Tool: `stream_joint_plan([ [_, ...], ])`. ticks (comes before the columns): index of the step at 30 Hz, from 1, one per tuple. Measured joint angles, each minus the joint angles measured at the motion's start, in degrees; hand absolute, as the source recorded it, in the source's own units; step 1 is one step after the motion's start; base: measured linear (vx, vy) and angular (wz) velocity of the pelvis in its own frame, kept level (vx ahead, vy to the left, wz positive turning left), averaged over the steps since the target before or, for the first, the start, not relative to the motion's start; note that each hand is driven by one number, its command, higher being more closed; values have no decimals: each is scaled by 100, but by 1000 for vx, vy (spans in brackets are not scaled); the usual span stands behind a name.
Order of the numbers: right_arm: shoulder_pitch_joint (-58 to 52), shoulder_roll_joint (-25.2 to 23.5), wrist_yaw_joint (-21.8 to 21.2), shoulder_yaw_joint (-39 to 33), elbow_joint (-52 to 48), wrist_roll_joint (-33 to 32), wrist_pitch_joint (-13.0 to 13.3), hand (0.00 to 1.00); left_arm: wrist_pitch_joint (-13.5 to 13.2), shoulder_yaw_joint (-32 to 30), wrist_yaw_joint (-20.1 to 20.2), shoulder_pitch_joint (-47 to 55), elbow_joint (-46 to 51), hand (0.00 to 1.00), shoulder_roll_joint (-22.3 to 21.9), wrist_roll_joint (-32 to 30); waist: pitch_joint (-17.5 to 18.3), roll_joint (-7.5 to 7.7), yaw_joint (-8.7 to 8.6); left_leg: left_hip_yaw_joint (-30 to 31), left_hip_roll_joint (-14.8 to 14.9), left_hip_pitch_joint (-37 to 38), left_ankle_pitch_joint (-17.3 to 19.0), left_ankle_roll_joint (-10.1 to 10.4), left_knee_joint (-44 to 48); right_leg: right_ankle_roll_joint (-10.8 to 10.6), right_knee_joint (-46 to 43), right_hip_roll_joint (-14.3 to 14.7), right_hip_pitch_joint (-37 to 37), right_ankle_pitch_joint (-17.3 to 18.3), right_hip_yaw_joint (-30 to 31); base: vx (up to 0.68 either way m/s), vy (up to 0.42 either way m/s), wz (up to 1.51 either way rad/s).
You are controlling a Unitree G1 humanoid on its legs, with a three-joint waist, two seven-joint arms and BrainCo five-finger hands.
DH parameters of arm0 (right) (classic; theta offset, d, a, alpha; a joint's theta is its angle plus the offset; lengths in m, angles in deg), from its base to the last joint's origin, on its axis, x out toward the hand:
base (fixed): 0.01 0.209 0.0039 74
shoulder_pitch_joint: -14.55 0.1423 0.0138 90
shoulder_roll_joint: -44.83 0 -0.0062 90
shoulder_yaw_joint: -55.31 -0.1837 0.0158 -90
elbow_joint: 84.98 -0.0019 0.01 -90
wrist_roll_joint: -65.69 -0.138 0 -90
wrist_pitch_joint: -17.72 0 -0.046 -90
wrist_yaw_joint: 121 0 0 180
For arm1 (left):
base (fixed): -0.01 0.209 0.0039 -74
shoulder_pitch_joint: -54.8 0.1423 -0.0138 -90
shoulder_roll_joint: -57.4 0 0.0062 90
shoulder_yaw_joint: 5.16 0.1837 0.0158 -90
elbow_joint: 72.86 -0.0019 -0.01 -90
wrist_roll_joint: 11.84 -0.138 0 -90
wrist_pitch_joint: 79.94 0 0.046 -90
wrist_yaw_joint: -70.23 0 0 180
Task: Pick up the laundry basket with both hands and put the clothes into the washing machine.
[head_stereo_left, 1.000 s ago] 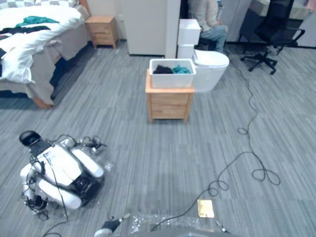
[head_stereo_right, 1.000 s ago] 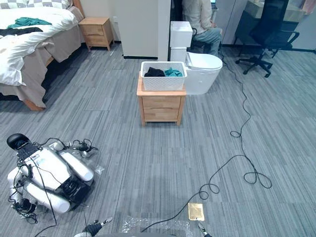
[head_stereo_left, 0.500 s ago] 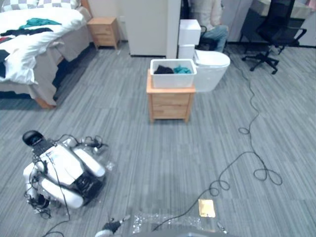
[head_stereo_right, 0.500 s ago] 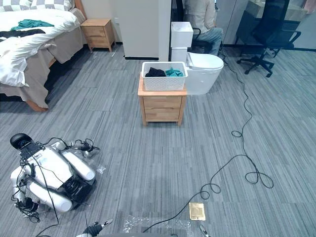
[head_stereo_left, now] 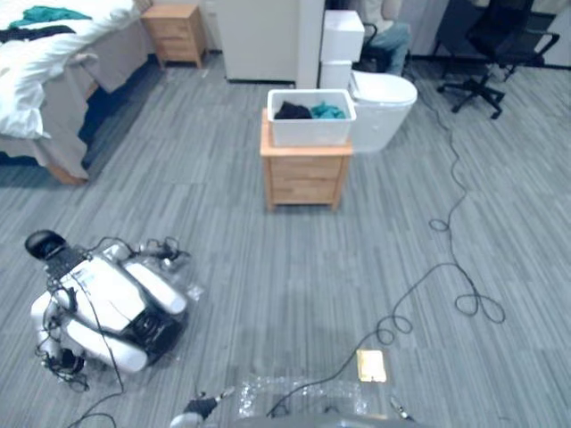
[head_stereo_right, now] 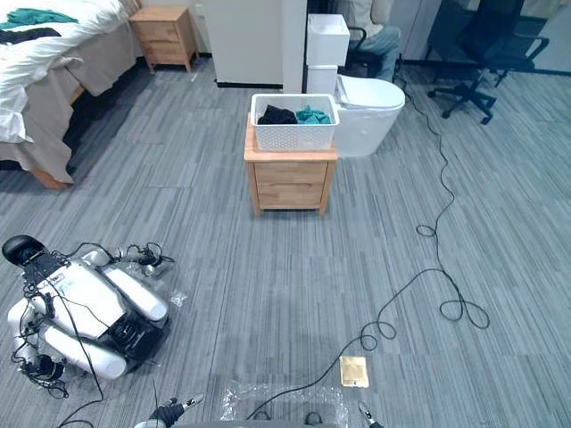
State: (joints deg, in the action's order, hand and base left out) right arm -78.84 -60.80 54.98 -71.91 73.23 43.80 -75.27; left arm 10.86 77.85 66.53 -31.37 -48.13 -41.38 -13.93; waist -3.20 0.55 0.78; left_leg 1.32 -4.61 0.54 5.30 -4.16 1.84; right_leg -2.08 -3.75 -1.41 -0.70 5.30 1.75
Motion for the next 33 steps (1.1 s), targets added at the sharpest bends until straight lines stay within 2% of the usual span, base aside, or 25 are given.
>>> stream_joint_plan([
  [1, 8, -6, 1, -3, -24, -7, 1, 0, 0, 1, 1, -29, 4, 0, -3, 11, -54, -11, -4, -6, -42, -34, 190, -32, 224, -99, -399, -55, -117, 244, -5, 44, 42, 4],
  [2, -35, -41, 2, 5, -112, -24, 1, 0, 1, 5, 4, -68, 20, 0, -44, 34, -139, -52, 0, -18, -80, -22, 381, -139, 382, -408, -1024, -113, -271, 507, 0, 36, 38, 1],
  [3, -84, -38, 1, 18, -219, -57, 2, 0, 2, 0, 5, -104, 55, 0, -85, 44, -188, -49, -2, -21, -69, -29, 465, -181, 477, -465, -1557, -88, -486, 561, 20, -10, 48, 7],
  [4, -199, -66, -1, 162, -497, -114, 10, 0, 4, -18, 21, -116, 97, 0, -144, 50, -225, -138, -1, -15, -74, -11, 603, -215, 654, -443, -2974, -99, -1106, 559, 32, 31, 63, 13],
  [5, -335, -161, -13, 300, -808, -264, 20, 0, 9, -40, 92, -92, 201, 0, -130, 77, -303, -104, -29, 2, -179, 141, 723, -262, 759, -221, -4417, -201, -1767, 448, 21, 133, 73, 21],
  [7, -435, -196, -13, 423, -942, -364, 32, 0, 30, -180, 115, -89, 247, 0, -116, 147, -386, -22, -44, 40, -231, 348, 899, -241, 915, -242, -5422, -269, -2250, 496, -56, 223, 32, 17],
  [10, -509, -272, -2, 383, -950, -487, 35, 0, 79, -425, 122, -110, 312, 0, -201, 186, -382, -10, -66, 196, -130, 786, 1237, -245, 818, -175, -4920, -198, -2723, 692, -717, 348, 30, 11],
  [13, -538, -317, 7, 138, -876, -527, 11, 0, 115, -617, 142, -267, 401, 0, -426, 253, -393, -46, -203, 403, 105, 1217, 1469, -199, 557, -46, -2493, 46, -2815, 320, -1467, 563, -18, 32],
  [14, -616, -369, 16, -38, -898, -579, 11, 0, 108, -682, 197, -298, 440, 0, -502, 248, -372, -159, -290, 528, 334, 1413, 1535, -39, 371, 77, -1864, 246, -2816, 102, -1545, 716, -104, 79],
  [15, -724, -441, 16, -122, -899, -574, 16, 0, 107, -688, 282, -359, 433, 0, -571, 241, -364, -118, -388, 666, 366, 1524, 1589, 115, 616, 239, -1702, 368, -2824, -166, -1397, 729, -141, 82],
  [16, -788, -449, 19, -139, -892, -593, 17, 0, 114, -696, 300, -363, 409, 0, -644, 227, -335, -182, -387, 724, 456, 1546, 1685, 295, 834, 538, -1776, 384, -2803, -564, -1357, 802, -162, 72],
  [17, -804, -424, 2, -348, -910, -707, 16, 0, 121, -717, 359, -395, 408, 0, -802, 159, -269, -367, -381, 804, 671, 1478, 1732, 483, 1416, 967, -2083, 449, -2694, -573, -1600, 832, -193, 55],
  [18, -777, -425, -1, -481, -962, -732, 24, 0, 119, -748, 392, -449, 452, 0, -853, 141, -268, -433, -394, 758, 629, 1144, 1345, 983, 2316, 1135, -2332, 439, -2581, -201, -1644, 852, -186, 48],
  [19, -777, -421, 1, -495, -1014, -771, 23, 0, 116, -836, 388, -461, 507, 0, -884, 143, -285, -457, -376, 729, 594, 889, 925, 1092, 2901, 1155, -2297, 450, -2395, -72, -1640, 840, -202, 27],
  [20, -776, -421, -1, -485, -1126, -804, 23, 0, 110, -1005, 376, -452, 572, 0, -922, 153, -304, -480, -345, 710, 554, 519, 95, 1381, 3893, 1123, -2061, 515, -1985, 70, -1566, 814, -200, 6],
  [21, -759, -410, 3, -474, -1167, -847, 26, 0, 104, -1101, 373, -411, 669, 0, -921, 171, -311, -509, -300, 646, 599, 124, -292, 1576, 4906, 1168, -1805, 627, -1549, 123, -1485, 917, -217, -7],
  [22, -679, -378, 11, -329, -1176, -930, 24, 0, 84, -1123, 367, -339, 818, 0, -859, 194, -367, -484, -272, 442, 702, -389, -235, 1464, 6124, 1212, -1515, 769, -973, 151, -1284, 715, -150, -27],
  [23, -474, -374, 17, -135, -1170, -965, 25, 0, 49, -1052, 370, -290, 921, 0, -754, 253, -481, -366, -200, 217, 763, -876, 39, 1051, 6861, 1307, -1255, 822, -382, 214, -1069, 624, -109, -38],
  [24, -396, -354, 26, -44, -1151, -964, 29, 0, 41, -966, 367, -278, 930, 0, -702, 269, -506, -316, -160, 107, 788, -1132, 184, 867, 6994, 1315, -1127, 824, -154, 219, -963, 624, -78, -71],
  [25, -70, -288, 43, 190, -1175, -965, 40, 0, 41, -694, 366, -280, 1018, 0, -638, 408, -529, -279, -51, -26, 873, -1969, 419, 624, 6692, 1309, -766, 806, 382, 223, -740, 593, -58, -71],
  [28, 139, -225, 68, 409, -1435, -970, 73, 0, -13, -578, 356, -282, 1127, 0, -659, 671, -574, -214, 170, -183, 839, -2635, 527, 578, 5108, 1040, -424, 674, 878, 596, -460, 383, 14, -61],
  [30, 193, -52, 155, 374, -1535, -962, 161, 0, -35, -330, 337, -189, 1104, 0, -712, 827, -474, -563, 169, -308, 843, -2615, 99, 1021, 1943, 921, -155, 723, 1340, 916, -338, 626, 154, -25],
  [31, 199, 19, 156, 303, -1489, -953, 167, 0, -55, -287, 334, -162, 1084, 0, -712, 821, -470, -628, 209, -295, 839, -2679, 55, 1087, 1630, 870, -108, 733, 1453, 1019, -295, 660, 243, -32],
  [32, 141, 58, 184, 172, -1381, -945, 172, 0, -84, -354, 330, -75, 1048, 0, -655, 908, -417, -518, 323, -303, 659, -2709, -147, 802, 1744, 720, -196, 568, 1666, 1299, -238, 654, 234, -55],
  [33, 53, 67, 243, 175, -1285, -893, 166, 0, -124, -507, 259, 10, 1012, 0, -557, 869, -315, -327, 372, -471, 497, -2537, -471, 413, 1821, 401, -783, 342, 1628, 1540, 45, 698, 241, -57],
])
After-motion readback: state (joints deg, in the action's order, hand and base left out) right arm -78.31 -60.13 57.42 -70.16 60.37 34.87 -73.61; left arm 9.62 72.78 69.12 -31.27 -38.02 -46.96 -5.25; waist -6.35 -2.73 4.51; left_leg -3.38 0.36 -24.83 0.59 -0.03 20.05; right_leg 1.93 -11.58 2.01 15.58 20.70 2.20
